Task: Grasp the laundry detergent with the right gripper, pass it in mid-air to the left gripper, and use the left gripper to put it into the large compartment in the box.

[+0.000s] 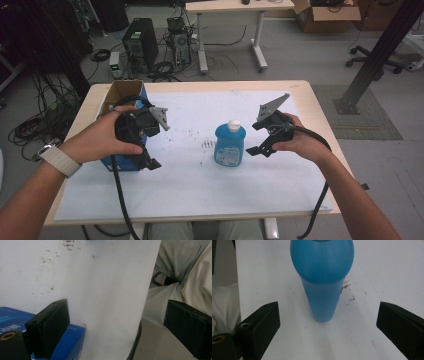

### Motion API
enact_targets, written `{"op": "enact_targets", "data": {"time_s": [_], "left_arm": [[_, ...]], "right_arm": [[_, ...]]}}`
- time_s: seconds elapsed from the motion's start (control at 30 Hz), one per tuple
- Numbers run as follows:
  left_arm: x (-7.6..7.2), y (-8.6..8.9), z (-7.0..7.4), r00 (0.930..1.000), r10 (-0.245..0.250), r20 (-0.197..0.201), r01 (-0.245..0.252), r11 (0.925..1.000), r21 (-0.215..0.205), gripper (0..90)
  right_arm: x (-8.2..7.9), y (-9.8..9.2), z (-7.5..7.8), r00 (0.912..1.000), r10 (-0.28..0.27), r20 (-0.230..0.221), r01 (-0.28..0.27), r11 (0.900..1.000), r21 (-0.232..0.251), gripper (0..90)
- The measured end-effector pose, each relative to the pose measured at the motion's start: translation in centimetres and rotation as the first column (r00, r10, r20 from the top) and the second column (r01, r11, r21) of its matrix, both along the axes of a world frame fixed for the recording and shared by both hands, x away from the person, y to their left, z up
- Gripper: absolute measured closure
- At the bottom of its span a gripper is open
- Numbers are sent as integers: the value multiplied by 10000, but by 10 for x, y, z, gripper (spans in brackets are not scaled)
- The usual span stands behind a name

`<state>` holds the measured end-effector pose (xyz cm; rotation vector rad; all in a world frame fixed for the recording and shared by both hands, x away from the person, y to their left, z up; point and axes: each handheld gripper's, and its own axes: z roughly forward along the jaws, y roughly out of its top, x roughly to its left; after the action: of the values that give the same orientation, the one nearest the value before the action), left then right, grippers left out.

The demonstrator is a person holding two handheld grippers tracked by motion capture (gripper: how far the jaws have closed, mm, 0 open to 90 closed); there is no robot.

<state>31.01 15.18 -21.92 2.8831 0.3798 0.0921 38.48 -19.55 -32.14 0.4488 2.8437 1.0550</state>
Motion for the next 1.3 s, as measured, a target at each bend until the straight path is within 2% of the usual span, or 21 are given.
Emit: {"op": "enact_targets", "data": {"time_s": [0.37, 0.93, 1.3], "left_arm": [[1, 0, 0, 10000, 20, -13, -20, 10000, -4, 70], [1, -1, -1, 10000, 22, -35, -22, 10000, 21, 70], [2, 1, -2, 10000, 69, -67, -69, 10000, 11, 70]], "right_arm": [[1, -1, -3, 9998, -20, 180, 12, 9990, 452, 50], [2, -1, -17, 9999, 34, 111, -41, 9982, 596, 52], [4, 5, -21, 9999, 81, 137, -92, 9967, 808, 51]]}}
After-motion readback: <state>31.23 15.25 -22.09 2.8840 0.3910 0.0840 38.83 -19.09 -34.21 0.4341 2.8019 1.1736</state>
